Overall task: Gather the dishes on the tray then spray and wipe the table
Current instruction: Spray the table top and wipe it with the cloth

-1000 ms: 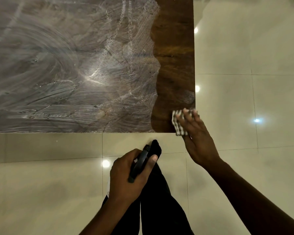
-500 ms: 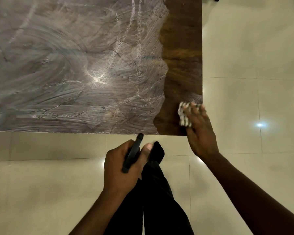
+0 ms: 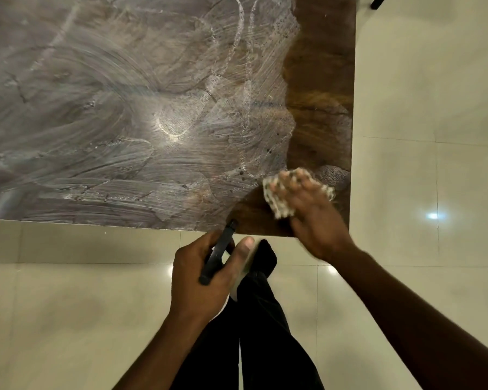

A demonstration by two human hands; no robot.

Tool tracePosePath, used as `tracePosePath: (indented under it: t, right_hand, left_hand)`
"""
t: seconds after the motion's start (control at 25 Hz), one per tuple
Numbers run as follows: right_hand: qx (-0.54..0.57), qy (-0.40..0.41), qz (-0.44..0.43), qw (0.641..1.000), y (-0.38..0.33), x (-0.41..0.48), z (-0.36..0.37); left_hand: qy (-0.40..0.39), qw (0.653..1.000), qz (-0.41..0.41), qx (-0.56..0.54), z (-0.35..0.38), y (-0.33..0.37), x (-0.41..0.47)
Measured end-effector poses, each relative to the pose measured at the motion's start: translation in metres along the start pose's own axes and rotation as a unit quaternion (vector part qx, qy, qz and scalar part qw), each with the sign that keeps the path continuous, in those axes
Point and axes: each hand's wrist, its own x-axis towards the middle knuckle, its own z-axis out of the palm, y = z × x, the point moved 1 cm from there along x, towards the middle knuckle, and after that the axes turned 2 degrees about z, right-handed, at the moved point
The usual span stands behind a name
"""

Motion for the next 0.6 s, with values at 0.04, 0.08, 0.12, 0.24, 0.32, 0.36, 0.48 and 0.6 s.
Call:
tracePosePath:
  t: [0.04, 0.08, 0.12, 0.24, 0.32, 0.36, 0.48, 0.6]
  right_hand:
    - [0.031, 0.049, 0.089, 0.994, 0.007, 0.011, -0.010]
    - [0.048, 0.084, 0.169, 0.981, 0.007, 0.024, -0.016]
    - [0.056, 0.102, 0.224, 0.968, -0.001, 0.035, -0.015]
    - [0.029, 0.048, 0.140, 0.989, -0.050, 0.046, 0.010]
    - [-0.026, -0.052, -0.048, 0.997, -0.073, 0.033, 0.025]
    - [-0.047, -0.099, -0.129, 0.986, -0.072, 0.028, 0.024]
    - [-0.073, -0.139, -0.182, 0.971, -0.029, 0.046, -0.002]
    - [-0.024, 0.009, 0.048, 0.999, 0.017, 0.085, -0.033]
  left_hand:
    - [-0.008, 1.000, -0.004, -0.015, 0.000, 0.003, 0.000]
    - [-0.016, 1.000, -0.002, -0.025, 0.001, 0.006, 0.000]
    - [-0.020, 0.999, 0.003, -0.031, 0.001, 0.007, 0.001]
    - [-0.012, 1.000, 0.004, -0.007, 0.000, 0.012, 0.008]
    - [-0.005, 1.000, 0.018, 0.004, -0.003, 0.021, 0.016]
    - [-0.002, 1.000, 0.027, 0.002, -0.004, 0.026, 0.021]
    - [-0.003, 0.999, 0.026, -0.021, -0.008, 0.036, 0.035]
    - [-0.017, 0.999, -0.001, -0.030, -0.010, 0.048, 0.046]
